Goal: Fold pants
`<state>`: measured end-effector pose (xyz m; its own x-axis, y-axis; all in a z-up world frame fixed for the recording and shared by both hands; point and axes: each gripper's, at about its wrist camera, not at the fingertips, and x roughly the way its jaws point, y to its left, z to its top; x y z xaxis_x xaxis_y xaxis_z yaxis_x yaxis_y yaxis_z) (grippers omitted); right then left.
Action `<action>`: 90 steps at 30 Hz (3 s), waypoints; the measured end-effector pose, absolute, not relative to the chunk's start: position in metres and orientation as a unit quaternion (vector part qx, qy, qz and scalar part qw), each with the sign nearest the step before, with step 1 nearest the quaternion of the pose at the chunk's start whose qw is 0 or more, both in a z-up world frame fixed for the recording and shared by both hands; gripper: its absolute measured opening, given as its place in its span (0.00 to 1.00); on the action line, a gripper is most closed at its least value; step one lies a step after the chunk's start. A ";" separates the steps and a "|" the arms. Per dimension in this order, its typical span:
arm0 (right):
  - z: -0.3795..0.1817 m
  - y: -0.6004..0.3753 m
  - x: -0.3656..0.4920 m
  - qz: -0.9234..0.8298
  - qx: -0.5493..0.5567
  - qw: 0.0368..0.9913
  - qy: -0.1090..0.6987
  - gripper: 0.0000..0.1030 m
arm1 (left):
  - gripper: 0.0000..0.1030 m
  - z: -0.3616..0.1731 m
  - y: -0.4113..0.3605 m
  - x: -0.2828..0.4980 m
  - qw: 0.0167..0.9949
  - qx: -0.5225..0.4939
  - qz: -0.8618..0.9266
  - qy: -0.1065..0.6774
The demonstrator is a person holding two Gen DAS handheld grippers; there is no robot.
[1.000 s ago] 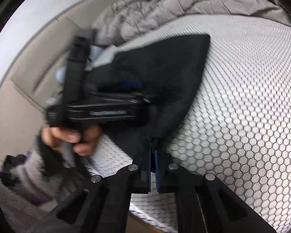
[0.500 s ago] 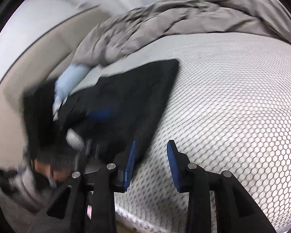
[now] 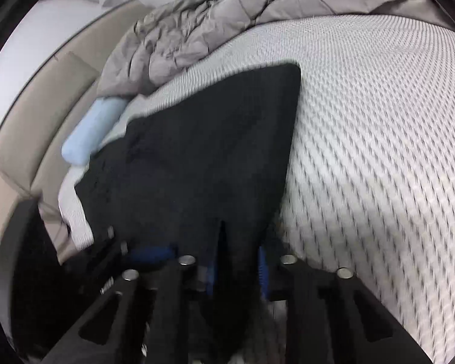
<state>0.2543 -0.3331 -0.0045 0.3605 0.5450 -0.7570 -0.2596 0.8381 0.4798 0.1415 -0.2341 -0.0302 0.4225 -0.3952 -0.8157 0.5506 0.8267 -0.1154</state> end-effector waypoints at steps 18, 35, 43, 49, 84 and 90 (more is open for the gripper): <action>-0.007 -0.365 0.216 0.307 0.172 0.781 0.515 0.39 | 0.89 -0.023 -0.214 0.148 0.840 0.071 -0.298 0.447; 0.010 -0.375 0.215 0.295 0.179 0.797 0.496 0.27 | 0.90 -0.001 -0.202 0.153 0.847 0.028 -0.307 0.433; 0.002 -0.368 0.204 0.277 0.094 0.797 0.528 0.14 | 0.91 -0.017 -0.212 0.158 0.842 0.089 -0.283 0.451; 0.016 -0.389 0.194 0.266 0.116 0.810 0.510 0.24 | 0.91 -0.003 -0.200 0.157 0.850 0.036 -0.286 0.440; -0.005 -0.273 0.403 0.141 -0.051 0.875 0.460 0.21 | 0.98 -0.026 -0.219 0.140 0.843 0.122 -0.298 0.430; 0.011 -0.305 0.393 0.145 0.010 0.872 0.467 0.36 | 0.98 -0.014 -0.200 0.132 0.846 0.086 -0.319 0.419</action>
